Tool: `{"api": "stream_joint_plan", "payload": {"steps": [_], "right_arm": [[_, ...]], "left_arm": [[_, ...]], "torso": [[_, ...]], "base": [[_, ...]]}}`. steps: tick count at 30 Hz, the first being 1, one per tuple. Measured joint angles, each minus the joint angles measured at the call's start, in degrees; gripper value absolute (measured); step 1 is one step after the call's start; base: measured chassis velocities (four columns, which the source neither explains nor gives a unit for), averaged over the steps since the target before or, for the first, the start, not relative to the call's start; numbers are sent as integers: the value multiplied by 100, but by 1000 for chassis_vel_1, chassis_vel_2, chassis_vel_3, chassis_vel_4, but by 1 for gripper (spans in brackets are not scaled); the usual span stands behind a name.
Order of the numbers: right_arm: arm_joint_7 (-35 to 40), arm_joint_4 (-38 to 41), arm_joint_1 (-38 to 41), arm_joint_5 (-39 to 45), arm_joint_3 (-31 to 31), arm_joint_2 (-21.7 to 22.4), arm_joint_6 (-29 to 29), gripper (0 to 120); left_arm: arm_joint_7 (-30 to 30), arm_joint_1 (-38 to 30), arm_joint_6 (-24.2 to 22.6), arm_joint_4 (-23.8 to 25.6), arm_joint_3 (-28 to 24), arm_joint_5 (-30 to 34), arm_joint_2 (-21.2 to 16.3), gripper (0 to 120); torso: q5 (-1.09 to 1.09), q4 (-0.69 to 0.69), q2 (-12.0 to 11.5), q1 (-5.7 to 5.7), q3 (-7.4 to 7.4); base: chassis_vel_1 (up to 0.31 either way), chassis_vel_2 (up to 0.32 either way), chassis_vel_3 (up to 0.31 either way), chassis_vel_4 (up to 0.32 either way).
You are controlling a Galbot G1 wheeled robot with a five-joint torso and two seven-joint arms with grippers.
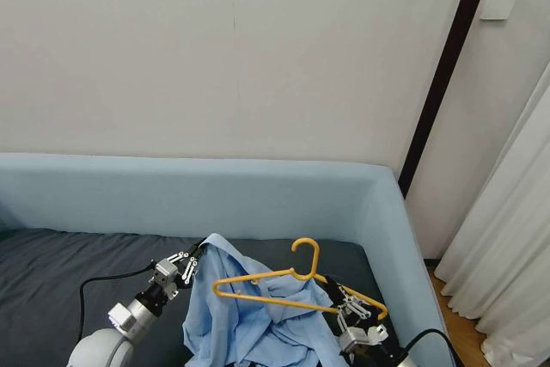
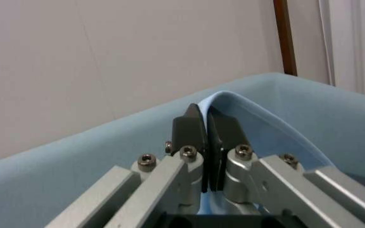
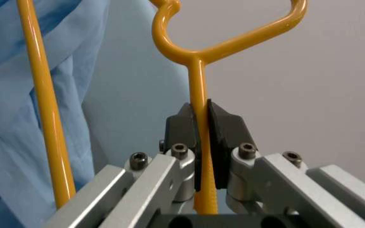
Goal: Pick up the clothes from the sofa and hang them on the clothes hanger.
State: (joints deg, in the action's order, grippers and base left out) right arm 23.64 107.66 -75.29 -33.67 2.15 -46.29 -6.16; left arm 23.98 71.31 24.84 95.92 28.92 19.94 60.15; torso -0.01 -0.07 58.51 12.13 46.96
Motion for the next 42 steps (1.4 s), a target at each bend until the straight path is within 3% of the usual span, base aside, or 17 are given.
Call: {"api": "stream_joint_plan", "payload": {"steps": [14,22,31,42], "right_arm": [[-29,-143,296,134,189,-223,696,4],[-30,105,-19,145,8,153,735,4],[52,81,-192,94,-146,98,856,4],[150,-160,636,362,596,-364,1045,4]], "left_arm": [[-1,207,48,266,66,-36,115,0],[0,185,111,138,104,-43,182,0],[19,185,169,77,30,-95,252,0],[24,480,207,390,38,-318,614,0]], "torso": [[1,0,0,0,0],[0,0,0,0,0],[1,0,0,0,0],[0,2,0,0,0]], "base": [[0,0,0,0],[0,0,0,0],[0,0,0,0],[0,0,0,0]]}}
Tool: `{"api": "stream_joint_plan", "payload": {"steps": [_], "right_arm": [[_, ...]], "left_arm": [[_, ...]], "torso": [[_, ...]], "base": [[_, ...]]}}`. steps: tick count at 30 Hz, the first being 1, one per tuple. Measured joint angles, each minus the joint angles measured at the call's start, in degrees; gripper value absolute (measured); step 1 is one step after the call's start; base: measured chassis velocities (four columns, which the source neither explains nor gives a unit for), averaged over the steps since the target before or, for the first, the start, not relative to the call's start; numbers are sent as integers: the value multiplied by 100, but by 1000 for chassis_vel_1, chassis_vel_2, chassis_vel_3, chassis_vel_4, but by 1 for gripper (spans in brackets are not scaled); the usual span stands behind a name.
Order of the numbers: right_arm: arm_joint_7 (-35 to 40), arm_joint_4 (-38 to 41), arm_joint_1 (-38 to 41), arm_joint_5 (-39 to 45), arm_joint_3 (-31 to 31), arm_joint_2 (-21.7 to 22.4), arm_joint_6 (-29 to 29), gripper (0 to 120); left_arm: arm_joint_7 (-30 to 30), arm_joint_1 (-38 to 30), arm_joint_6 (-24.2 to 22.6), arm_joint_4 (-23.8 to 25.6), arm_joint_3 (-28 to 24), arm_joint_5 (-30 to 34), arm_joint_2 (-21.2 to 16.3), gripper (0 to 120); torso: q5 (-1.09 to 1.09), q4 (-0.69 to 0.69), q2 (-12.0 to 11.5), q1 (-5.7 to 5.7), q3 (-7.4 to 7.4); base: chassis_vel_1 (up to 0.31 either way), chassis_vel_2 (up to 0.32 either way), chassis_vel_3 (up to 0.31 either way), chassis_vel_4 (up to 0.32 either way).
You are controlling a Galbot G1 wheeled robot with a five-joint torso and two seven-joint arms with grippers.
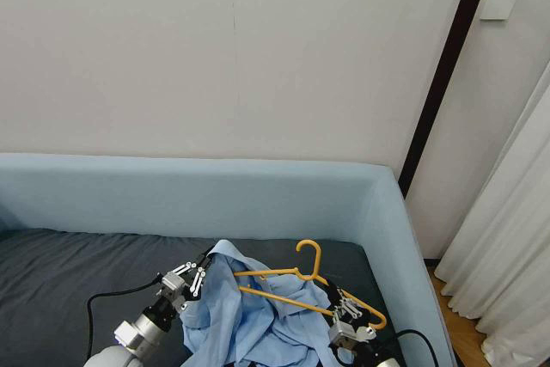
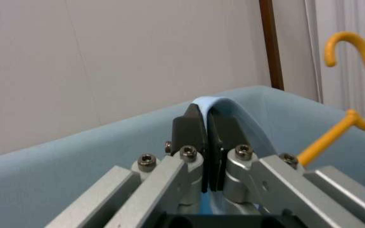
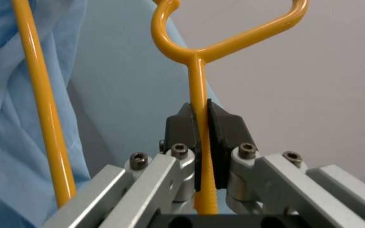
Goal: Pick up the clothes from the sofa and hang them on the clothes hanger.
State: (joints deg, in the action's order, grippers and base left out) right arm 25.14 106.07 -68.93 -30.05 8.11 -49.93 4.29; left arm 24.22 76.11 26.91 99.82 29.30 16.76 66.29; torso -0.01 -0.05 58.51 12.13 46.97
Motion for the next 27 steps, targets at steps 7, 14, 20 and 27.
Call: {"api": "stream_joint_plan", "payload": {"steps": [7,14,20,27], "right_arm": [[34,-88,234,177,208,-155,51,4],[83,-215,575,258,539,-323,-270,4],[198,-306,806,333,699,-502,-547,4],[309,-272,896,511,745,-725,-568,4]], "left_arm": [[-1,52,6,116,-96,-103,143,0],[52,162,53,256,-266,-294,356,0],[129,257,112,346,-355,-414,463,0],[250,296,198,383,-424,-490,532,0]], "torso": [[0,-3,0,0,0],[0,-1,0,0,0],[0,-1,0,0,0],[0,-1,0,0,0]], "base": [[0,0,0,0],[0,0,0,0],[0,0,0,0],[0,0,0,0]]}}
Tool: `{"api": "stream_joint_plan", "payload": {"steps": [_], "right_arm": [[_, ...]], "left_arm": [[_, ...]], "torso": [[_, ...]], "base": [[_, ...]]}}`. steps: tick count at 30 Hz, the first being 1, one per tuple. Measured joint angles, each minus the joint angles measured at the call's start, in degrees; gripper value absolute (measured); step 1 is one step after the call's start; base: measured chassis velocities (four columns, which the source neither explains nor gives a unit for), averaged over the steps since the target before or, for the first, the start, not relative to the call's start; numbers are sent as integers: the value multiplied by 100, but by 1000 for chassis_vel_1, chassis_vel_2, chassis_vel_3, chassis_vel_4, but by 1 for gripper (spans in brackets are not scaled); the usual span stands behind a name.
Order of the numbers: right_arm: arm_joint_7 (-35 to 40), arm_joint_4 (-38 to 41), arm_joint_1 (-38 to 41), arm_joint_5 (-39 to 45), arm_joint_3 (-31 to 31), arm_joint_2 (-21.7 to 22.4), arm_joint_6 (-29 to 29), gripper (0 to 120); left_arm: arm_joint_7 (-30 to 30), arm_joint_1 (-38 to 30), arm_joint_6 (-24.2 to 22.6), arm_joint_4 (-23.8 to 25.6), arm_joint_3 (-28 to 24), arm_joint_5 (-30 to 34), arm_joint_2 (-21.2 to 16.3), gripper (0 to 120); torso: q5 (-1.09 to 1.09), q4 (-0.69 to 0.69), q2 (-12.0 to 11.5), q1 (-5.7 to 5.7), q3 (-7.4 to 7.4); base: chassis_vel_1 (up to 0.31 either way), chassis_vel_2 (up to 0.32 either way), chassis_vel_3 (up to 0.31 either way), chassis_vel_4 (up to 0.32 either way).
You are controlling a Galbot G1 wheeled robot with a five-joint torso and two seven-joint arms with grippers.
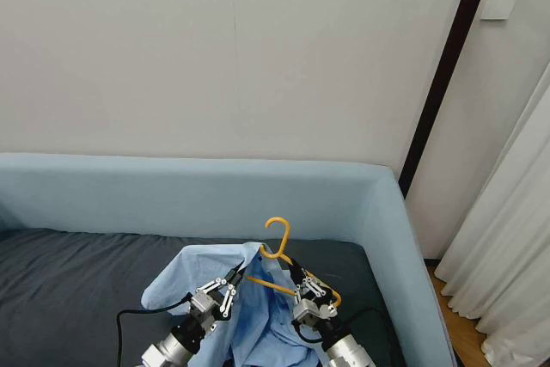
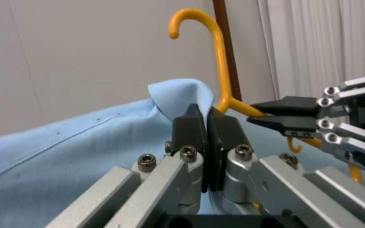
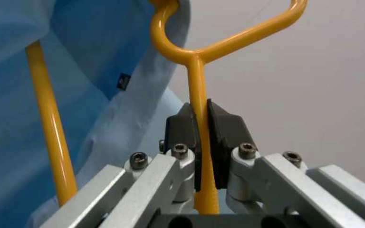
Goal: Pick up the clothes from the sofa and hang them on the clothes hanger.
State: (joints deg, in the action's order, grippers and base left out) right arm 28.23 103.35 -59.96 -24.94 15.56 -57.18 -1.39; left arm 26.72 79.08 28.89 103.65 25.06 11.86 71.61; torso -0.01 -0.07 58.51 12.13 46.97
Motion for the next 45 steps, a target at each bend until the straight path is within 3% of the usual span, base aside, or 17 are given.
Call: {"api": "stream_joint_plan", "payload": {"steps": [16,18,22,26,30,33,37,40,45], "right_arm": [[-9,287,-155,93,-127,-42,82,4],[-20,316,-142,127,-180,-16,87,4],[-37,350,-109,189,-248,-18,93,4],[-70,398,-91,191,-330,-27,72,4],[-78,394,-86,128,-384,-28,20,4],[-83,316,-97,-41,-530,-55,-128,4],[-84,281,-186,-219,-706,-86,-247,4],[-91,200,-183,-397,-779,-116,-376,4],[-119,108,-121,-535,-717,-119,-436,4]], "left_arm": [[-114,102,242,99,-58,-34,32,0],[-132,159,326,62,-64,-43,20,12],[-184,198,438,-34,-69,-91,3,22],[-266,332,808,-72,-50,114,-102,41],[-236,449,979,-45,50,144,-230,50],[-44,635,1255,20,397,503,-803,68],[141,549,1254,157,583,1120,-1447,80],[527,288,1029,208,740,1798,-2009,93],[1308,-320,667,-120,574,2428,-2562,100]], "torso": [[0,0,0,0,0],[0,0,0,0,0],[0,0,0,0,0],[-1,-1,0,0,0],[-1,0,0,0,0],[-2,2,0,0,0],[0,0,0,0,0],[0,-1,0,0,0],[-2,0,0,0,0]], "base": [[0,0,0,0],[0,0,0,0],[0,0,0,0],[0,0,0,0],[0,0,0,0],[0,0,0,0],[0,0,0,0],[0,0,0,0],[0,0,0,0]]}}
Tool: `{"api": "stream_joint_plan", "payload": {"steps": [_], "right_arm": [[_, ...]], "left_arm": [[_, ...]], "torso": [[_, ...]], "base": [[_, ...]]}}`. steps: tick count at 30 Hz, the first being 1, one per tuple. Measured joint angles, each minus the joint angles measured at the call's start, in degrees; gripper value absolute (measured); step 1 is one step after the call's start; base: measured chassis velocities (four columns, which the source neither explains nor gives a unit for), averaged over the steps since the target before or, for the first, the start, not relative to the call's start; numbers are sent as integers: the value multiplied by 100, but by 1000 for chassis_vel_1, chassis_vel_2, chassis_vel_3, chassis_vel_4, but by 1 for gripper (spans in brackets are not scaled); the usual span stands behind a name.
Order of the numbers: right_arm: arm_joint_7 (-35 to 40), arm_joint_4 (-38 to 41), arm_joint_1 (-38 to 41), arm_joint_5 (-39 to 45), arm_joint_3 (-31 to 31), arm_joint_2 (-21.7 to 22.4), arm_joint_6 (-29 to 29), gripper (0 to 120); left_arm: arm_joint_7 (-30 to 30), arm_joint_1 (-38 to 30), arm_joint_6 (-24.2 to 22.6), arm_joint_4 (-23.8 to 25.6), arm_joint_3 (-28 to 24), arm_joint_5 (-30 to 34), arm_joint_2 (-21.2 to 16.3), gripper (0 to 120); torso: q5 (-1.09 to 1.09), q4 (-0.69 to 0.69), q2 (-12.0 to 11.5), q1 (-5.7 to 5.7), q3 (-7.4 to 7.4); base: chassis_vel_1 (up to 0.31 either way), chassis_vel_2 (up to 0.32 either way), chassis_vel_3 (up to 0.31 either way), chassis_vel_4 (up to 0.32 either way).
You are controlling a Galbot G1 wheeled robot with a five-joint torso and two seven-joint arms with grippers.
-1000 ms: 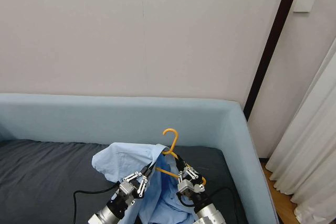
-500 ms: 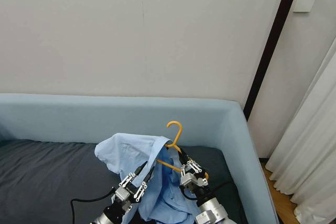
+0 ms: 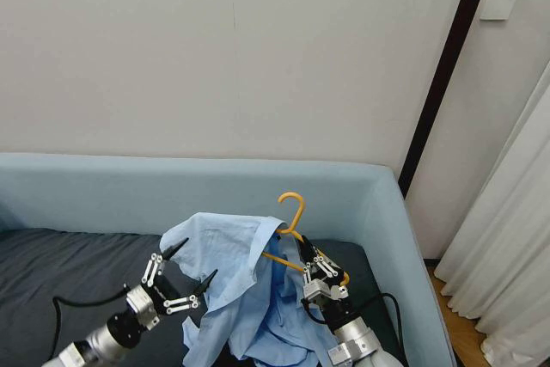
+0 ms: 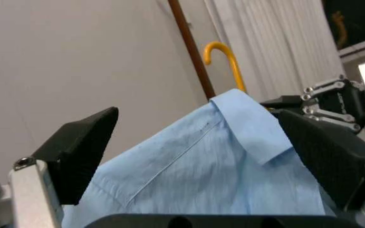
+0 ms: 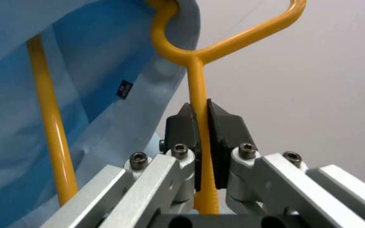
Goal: Pick up the clothes from the sofa and hang them on the clothes hanger.
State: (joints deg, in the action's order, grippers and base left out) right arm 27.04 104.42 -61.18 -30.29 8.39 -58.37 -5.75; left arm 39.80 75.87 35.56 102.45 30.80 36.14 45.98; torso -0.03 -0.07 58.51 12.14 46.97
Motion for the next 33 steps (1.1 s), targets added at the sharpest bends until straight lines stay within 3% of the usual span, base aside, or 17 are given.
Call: {"api": "stream_joint_plan", "payload": {"steps": [9,13,15,17,21,26,28,31,33], "right_arm": [[-40,-72,134,-121,105,91,-56,4],[-54,-91,229,-171,203,98,-67,4],[-68,-126,262,-286,216,68,-108,4],[-71,-138,265,-314,217,57,-121,4],[-72,-161,224,-388,136,14,-156,4],[-68,-154,113,-490,-37,5,-224,4],[-67,-145,100,-514,-73,8,-236,4],[-64,-137,83,-646,-184,-13,-279,4],[-63,-137,78,-704,-215,-24,-291,4]], "left_arm": [[1386,-1678,-672,-918,-635,677,-678,100],[1755,-2162,-885,-1148,-868,795,-832,100],[2239,-2840,-1111,-1493,-1361,827,-891,100],[2455,-3139,-1211,-1646,-1588,818,-887,100],[3099,-4153,-1512,-2268,-2509,585,-697,100],[3373,-4854,-1648,-2777,-3128,308,-398,95],[3417,-4923,-1677,-2836,-3165,255,-349,93],[3649,-5041,-1821,-2938,-3188,140,-278,79],[3736,-5062,-1867,-2960,-3186,106,-270,75]], "torso": [[1,-4,-1,0,0],[2,2,-1,0,0],[0,2,-1,0,0],[0,1,-1,0,0],[1,1,-1,0,1],[2,-3,-1,1,1],[2,-3,-1,1,1],[2,1,-1,1,0],[2,2,-1,0,0]], "base": [[0,0,0,0],[0,0,0,0],[0,0,0,0],[0,0,0,0],[0,0,0,0],[0,0,0,0],[0,0,0,0],[0,0,0,0],[0,0,0,0]]}}
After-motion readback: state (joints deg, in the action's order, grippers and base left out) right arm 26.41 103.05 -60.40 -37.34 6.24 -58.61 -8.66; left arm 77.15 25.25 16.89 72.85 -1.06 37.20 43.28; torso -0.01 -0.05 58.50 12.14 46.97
